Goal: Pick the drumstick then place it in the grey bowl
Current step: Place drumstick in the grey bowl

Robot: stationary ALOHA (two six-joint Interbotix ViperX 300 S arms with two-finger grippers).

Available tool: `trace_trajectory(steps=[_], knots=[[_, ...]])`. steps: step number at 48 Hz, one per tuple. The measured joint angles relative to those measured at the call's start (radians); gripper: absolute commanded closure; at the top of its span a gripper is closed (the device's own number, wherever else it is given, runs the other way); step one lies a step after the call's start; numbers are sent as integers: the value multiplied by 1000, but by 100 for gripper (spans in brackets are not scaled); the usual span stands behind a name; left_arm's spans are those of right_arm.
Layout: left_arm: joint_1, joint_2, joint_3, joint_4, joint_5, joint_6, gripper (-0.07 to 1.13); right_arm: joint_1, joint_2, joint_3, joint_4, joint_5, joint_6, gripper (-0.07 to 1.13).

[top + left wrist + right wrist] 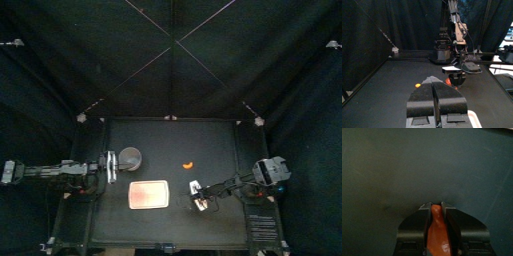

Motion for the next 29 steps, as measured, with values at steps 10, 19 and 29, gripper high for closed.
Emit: trace_trajectory(steps=[10, 19, 29], knots=[[0, 0, 3, 0, -2, 0, 104, -2, 2, -5, -2, 3, 3, 52], [0, 0, 11, 2, -2, 0, 104, -8, 2, -14, -6, 12, 2, 54], [0, 0, 11, 0, -9, 0, 104, -75, -25, -84, -57, 28, 0, 54]])
